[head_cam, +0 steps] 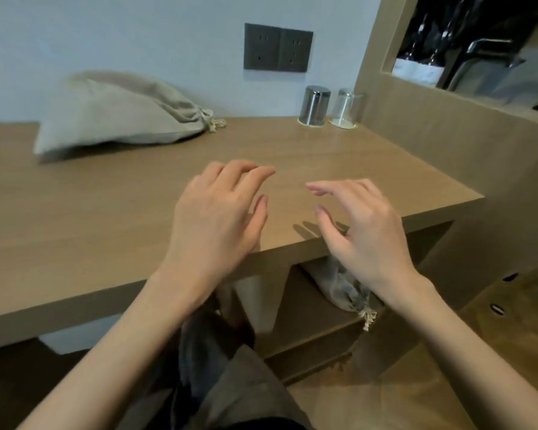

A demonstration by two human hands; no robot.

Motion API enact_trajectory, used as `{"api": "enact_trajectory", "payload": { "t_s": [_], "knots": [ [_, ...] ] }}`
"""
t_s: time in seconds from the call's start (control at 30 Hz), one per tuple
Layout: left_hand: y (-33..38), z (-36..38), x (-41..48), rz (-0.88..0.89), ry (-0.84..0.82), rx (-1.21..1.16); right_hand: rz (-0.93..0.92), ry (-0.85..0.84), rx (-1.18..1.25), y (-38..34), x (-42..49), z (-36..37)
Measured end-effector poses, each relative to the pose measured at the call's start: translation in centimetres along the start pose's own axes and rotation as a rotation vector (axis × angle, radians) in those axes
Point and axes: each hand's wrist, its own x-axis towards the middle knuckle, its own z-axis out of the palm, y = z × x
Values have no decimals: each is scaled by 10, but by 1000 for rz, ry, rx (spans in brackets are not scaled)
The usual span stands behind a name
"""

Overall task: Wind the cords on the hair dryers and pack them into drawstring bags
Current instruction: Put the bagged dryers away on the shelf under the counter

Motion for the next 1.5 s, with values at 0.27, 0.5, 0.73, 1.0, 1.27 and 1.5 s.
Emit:
{"api": "enact_trajectory", "payload": {
  "t_s": [0.27, 0.5, 0.73, 1.0, 1.27, 1.5],
  "knots": [
    [-119, -23, 25, -173, -103, 174, 29, -175, 195, -32, 91, 87],
    [-208, 0, 37, -439, -128, 214, -35, -337, 182, -55, 161, 158],
    [-242, 22, 22, -511, -186, 255, -7, -316, 194, -67, 201, 219],
    [-252, 23, 18, -475, -175, 223, 49, -241, 138, -63, 221, 240],
    [-238, 19, 19, -552, -230, 166, -232, -249, -108, -69, 194, 206],
    [-215, 17, 27, -497, -110, -206, -334, -565, -71, -92, 161, 130]
  ]
}}
